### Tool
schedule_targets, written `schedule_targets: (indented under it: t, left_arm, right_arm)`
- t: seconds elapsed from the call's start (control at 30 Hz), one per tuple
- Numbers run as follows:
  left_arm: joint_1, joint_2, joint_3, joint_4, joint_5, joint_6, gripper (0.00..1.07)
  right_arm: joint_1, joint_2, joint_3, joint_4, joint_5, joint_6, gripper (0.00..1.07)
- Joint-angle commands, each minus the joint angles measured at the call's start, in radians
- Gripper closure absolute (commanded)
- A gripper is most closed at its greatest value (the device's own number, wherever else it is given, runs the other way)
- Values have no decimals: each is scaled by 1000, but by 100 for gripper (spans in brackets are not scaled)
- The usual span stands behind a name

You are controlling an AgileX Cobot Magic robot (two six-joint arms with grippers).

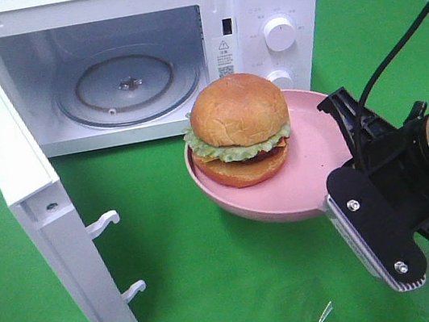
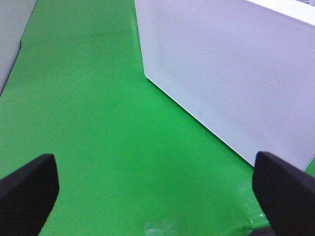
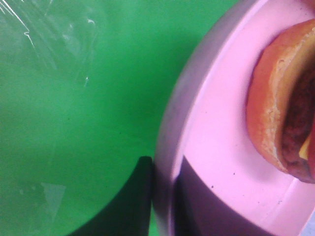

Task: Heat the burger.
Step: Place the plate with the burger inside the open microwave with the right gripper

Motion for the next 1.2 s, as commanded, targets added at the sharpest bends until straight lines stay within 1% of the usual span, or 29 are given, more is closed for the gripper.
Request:
schedule_targets:
  t: [0.03, 0.13, 0.33, 0.83, 0.9, 1.0, 1.03, 1.07, 1.13, 1.2]
  left_arm:
    - [-6, -14, 2, -5, -2, -5, 7]
    - [-6, -14, 2, -5, -2, -5, 7]
    - [-6, -14, 2, -5, -2, -5, 7]
    - [-6, -14, 2, -5, -2, -5, 7]
    - [-6, -14, 2, -5, -2, -5, 7]
    - [-6, -14, 2, -5, -2, -5, 7]
    - [-6, -14, 2, -5, -2, -5, 7]
    - [-6, -14, 2, -5, -2, -5, 7]
    - [-6, -14, 2, -5, -2, -5, 7]
    - [-6, -14, 2, -5, -2, -5, 7]
  right_arm:
    - [-23, -8, -10, 165, -78, -191, 107]
    - [-24, -8, -10, 199, -80, -231, 107]
    - [-24, -8, -10, 145, -94, -207, 107]
    - [-21, 2, -12, 122, -97, -175, 107]
    - [-21, 36, -38, 82, -97, -134, 107]
    - [-21, 43, -48, 64, -97, -110, 107]
    - [-21, 69, -74, 18, -97, -56, 107]
    - [-21, 69, -74, 18, -97, -56, 107]
    - [-21, 109, -114, -44, -108, 7, 107]
    - [-21, 120, -127, -59, -120, 12, 107]
